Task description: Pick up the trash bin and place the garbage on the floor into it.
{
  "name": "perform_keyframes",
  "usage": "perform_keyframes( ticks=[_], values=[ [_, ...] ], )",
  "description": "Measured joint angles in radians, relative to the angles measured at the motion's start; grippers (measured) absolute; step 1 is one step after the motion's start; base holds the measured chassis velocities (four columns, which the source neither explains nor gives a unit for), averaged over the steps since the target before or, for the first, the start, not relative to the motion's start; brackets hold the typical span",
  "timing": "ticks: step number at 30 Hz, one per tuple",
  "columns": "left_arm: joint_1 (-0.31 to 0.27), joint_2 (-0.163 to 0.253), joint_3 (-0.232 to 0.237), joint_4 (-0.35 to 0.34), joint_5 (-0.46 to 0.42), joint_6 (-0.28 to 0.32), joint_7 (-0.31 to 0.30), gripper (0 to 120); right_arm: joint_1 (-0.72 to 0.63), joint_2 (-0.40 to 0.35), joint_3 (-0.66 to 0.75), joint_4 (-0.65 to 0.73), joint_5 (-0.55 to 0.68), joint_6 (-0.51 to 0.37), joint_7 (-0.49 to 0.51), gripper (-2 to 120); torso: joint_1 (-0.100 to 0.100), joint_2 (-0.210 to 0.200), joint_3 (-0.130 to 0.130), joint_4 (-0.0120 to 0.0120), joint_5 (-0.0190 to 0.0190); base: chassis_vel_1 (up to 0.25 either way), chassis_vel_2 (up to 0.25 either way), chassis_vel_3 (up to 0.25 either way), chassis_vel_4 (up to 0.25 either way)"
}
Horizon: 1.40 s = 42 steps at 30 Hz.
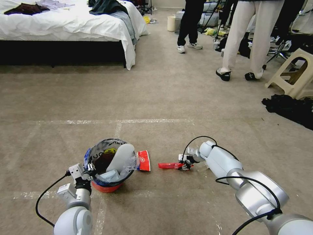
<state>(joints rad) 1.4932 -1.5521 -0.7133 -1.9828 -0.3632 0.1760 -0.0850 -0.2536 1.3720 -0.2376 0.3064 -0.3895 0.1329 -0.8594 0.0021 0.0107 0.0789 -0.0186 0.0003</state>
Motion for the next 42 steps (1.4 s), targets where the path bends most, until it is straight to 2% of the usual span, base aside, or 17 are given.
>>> perform_keyframes(
  ticks=[4,9,15,27,29,33,37,38,39,42],
  values=[
    [0.000,0.002,0.000,0.000,-0.001,0.000,0.000,4,0.000,0.002,0.000,0.000,-0.001,-0.003,0.004,16,0.000,0.000,0.000,0.0002,-0.0007,0.000,0.000,0.000,0.000],
    [0.000,0.001,0.005,-0.001,0.002,0.000,-0.001,4,-0.009,-0.002,0.012,0.009,-0.001,-0.007,0.024,1,0.000,0.000,0.000,0.0007,0.0000,0.000,0.000,0.000,0.000],
    [-0.001,0.001,0.009,-0.003,0.010,0.000,-0.004,4,-0.028,-0.018,0.023,0.038,0.030,-0.008,0.030,0,0.000,0.000,0.000,0.0005,0.0000,0.000,0.000,0.000,0.000],
    [-0.002,0.021,0.027,-0.018,0.003,0.014,-0.014,4,-0.095,-0.096,0.104,0.217,0.210,-0.003,0.006,0,0.000,0.000,0.000,0.0006,-0.0005,0.000,0.000,0.000,0.000],
    [0.002,0.031,0.029,-0.035,-0.041,0.027,-0.021,4,-0.117,-0.121,0.147,0.254,0.299,0.017,0.005,0,0.000,0.000,0.000,0.0005,-0.0003,0.000,0.000,0.000,0.000],
    [0.003,0.039,0.029,-0.050,-0.079,0.039,-0.030,4,-0.135,-0.141,0.173,0.289,0.352,0.030,0.015,0,0.000,0.000,0.000,0.0006,-0.0003,0.000,0.000,0.000,0.000],
    [0.006,0.064,0.028,-0.078,-0.143,0.065,-0.062,4,-0.198,-0.200,0.212,0.412,0.522,0.050,0.091,0,0.000,0.000,0.000,0.0002,-0.0003,0.000,0.000,0.000,0.000],
    [0.006,0.064,0.028,-0.078,-0.143,0.065,-0.062,4,-0.198,-0.200,0.212,0.412,0.522,0.050,0.091,0,0.000,0.000,0.000,0.0002,-0.0003,0.000,0.000,0.000,0.000],
    [0.008,0.074,0.028,-0.090,-0.163,0.075,-0.072,4,-0.227,-0.218,0.225,0.471,0.610,0.065,0.124,0,0.000,0.000,0.000,0.0002,-0.0001,0.000,0.000,0.000,0.000],
    [0.012,0.081,0.030,-0.099,-0.176,0.083,-0.080,4,-0.253,-0.234,0.240,0.541,0.675,0.074,0.158,0,0.000,0.000,0.000,0.0003,0.0000,0.000,0.000,0.000,0.000]
  ],
)
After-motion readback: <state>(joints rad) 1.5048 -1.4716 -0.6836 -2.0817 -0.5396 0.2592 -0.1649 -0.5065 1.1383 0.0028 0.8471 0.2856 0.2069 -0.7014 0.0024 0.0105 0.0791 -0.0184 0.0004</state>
